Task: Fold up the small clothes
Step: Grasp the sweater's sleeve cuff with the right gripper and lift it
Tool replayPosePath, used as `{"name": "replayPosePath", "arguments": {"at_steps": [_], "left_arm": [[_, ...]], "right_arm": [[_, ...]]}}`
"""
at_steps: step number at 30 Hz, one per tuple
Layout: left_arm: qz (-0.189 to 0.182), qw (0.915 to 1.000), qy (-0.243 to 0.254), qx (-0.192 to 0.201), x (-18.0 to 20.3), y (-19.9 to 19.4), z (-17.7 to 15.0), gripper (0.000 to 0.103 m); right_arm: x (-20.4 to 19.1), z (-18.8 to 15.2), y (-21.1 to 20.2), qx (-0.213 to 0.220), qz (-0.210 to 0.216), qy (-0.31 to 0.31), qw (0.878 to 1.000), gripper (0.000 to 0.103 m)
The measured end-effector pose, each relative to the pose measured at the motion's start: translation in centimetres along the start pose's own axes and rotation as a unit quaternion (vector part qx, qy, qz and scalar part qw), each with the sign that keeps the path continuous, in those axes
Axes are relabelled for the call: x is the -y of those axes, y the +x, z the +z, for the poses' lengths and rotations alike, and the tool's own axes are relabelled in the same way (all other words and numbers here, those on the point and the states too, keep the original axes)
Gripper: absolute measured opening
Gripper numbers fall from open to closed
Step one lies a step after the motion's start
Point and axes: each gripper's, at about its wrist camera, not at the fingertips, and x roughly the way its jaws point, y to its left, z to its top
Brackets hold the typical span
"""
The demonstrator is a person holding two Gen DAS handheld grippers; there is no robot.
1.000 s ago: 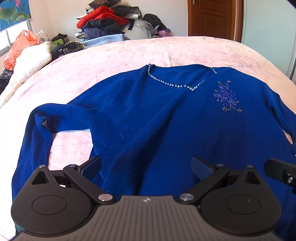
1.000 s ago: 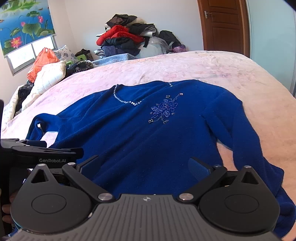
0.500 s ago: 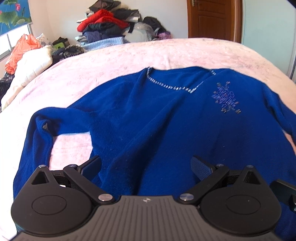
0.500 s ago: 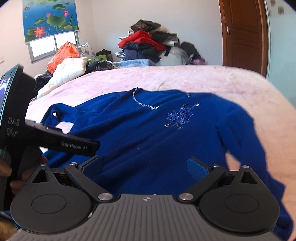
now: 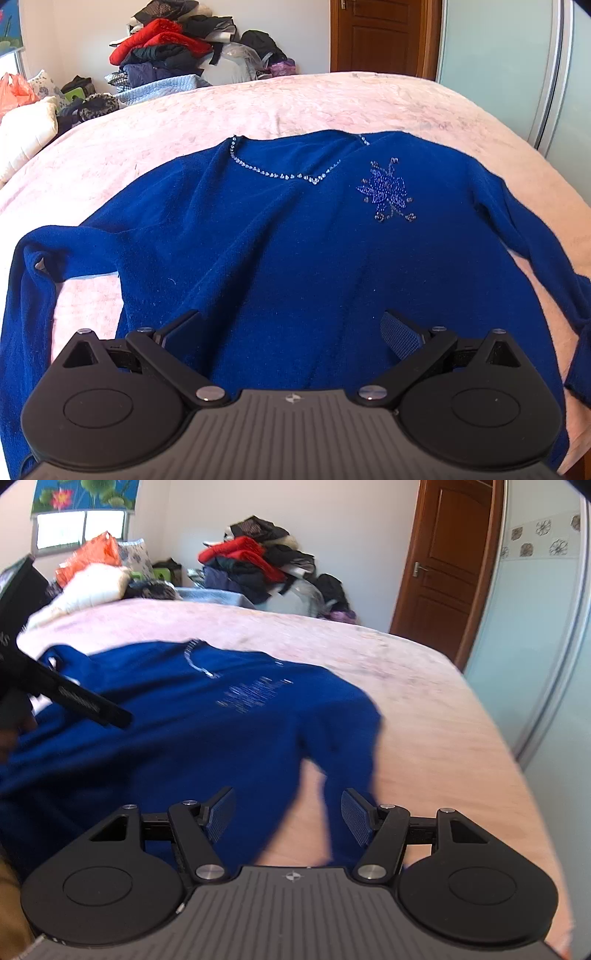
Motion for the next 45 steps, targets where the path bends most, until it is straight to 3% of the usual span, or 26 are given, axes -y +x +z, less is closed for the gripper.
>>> {"name": "replayPosePath", "arguments": {"at_steps": [4, 10, 13, 17, 20, 24, 26, 30, 32, 34, 39, 45], "left_arm": [[-0.001, 0.9999, 0.005, -0.013, 0.5, 0.5, 0.0, 0.103], [0.001, 0.9997, 0.023, -0.012, 1.1, 0.4, -0.3, 0.103], [0.010, 0.9992, 0.036, -0.011, 1.5, 0.5, -0.4, 0.103], [0.016, 0.9990, 0.039, -0.017, 1.7, 0.8, -0.4, 0.103], [0.020, 0.9988, 0.039, -0.022, 1.6, 0.9, -0.4, 0.103], [0.025, 0.9987, 0.036, -0.026, 1.3, 1.0, -0.5, 0.103], [0.027, 0.9986, 0.033, -0.030, 1.2, 1.1, -0.5, 0.103], [0.028, 0.9986, 0.033, -0.031, 1.1, 1.1, -0.7, 0.103], [0.030, 0.9985, 0.033, -0.032, 1.1, 1.2, -0.7, 0.103], [0.030, 0.9985, 0.033, -0.033, 1.0, 1.2, -0.7, 0.103], [0.033, 0.9982, 0.037, -0.035, 1.1, 1.3, -0.7, 0.103], [0.042, 0.9979, 0.038, -0.030, 1.0, 1.4, -0.6, 0.103]], "right_arm": [[1.3, -1.3, -0.7, -0.039, 0.027, -0.025, 0.999, 0.068], [-0.4, -3.4, 1.0, -0.102, 0.043, -0.076, 0.991, 0.067], [0.2, -3.9, 1.5, -0.105, 0.048, -0.045, 0.992, 0.067], [2.5, -4.3, 1.7, -0.103, 0.073, 0.032, 0.992, 0.045], [5.2, -4.4, 1.5, -0.087, 0.075, 0.125, 0.985, 0.017], [9.7, -5.1, -0.4, -0.014, 0.097, 0.265, 0.959, 0.016], [12.4, -5.3, -2.3, 0.047, 0.092, 0.331, 0.938, 0.016], [17.4, -6.3, -6.2, 0.150, 0.035, 0.430, 0.890, 0.016], [19.0, -7.1, -7.8, 0.177, 0.001, 0.454, 0.873, 0.016], [19.8, -7.9, -8.9, 0.185, -0.026, 0.467, 0.864, 0.016], [20.4, -10.1, -8.3, 0.168, -0.045, 0.510, 0.842, 0.016], [20.8, -11.4, -6.7, 0.170, -0.068, 0.527, 0.830, 0.016]]}}
